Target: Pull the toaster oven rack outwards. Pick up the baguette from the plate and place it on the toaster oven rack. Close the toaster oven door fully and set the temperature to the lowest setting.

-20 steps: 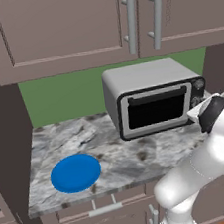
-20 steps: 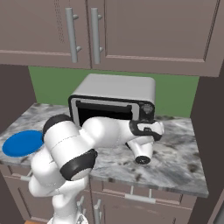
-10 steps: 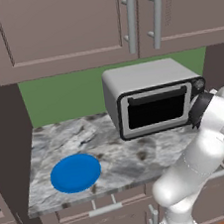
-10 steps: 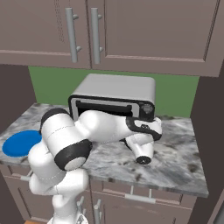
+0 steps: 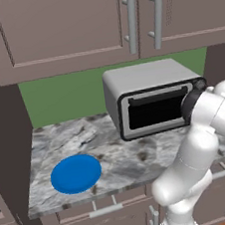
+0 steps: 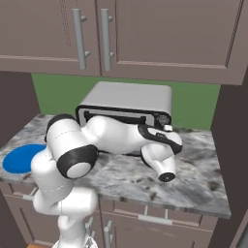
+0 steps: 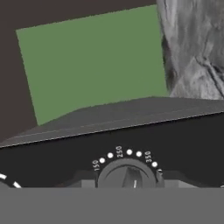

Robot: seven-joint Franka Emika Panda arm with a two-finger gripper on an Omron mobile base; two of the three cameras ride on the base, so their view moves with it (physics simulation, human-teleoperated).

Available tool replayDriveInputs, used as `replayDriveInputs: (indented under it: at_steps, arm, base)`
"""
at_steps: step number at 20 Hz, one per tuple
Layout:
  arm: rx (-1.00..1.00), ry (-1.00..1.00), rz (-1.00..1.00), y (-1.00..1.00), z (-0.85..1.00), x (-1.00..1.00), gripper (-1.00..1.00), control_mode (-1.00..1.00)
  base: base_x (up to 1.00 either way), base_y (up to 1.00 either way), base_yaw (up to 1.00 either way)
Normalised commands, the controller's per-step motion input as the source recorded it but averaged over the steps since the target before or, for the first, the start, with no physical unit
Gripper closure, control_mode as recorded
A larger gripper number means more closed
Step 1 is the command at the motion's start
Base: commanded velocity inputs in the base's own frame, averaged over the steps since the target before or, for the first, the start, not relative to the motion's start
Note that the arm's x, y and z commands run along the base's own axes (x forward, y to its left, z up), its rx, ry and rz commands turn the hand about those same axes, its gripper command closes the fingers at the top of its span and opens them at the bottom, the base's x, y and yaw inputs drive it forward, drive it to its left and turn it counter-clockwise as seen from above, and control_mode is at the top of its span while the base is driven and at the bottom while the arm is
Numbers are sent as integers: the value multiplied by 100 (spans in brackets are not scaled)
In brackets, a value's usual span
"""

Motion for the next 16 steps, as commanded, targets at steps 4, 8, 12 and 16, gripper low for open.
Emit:
replayDriveInputs:
  at_steps: [4,8,12,16]
  arm:
    - [-79,0,0,9,2,0,100,-100]
    - [-91,0,0,27,0,0,100,-100]
    - [-100,0,0,34,-2,0,100,-100]
    - [-95,-2,0,10,-8,0,100,-100]
  base:
    - [0,0,0]
    - [0,0,0]
    - [0,0,0]
    - [0,0,0]
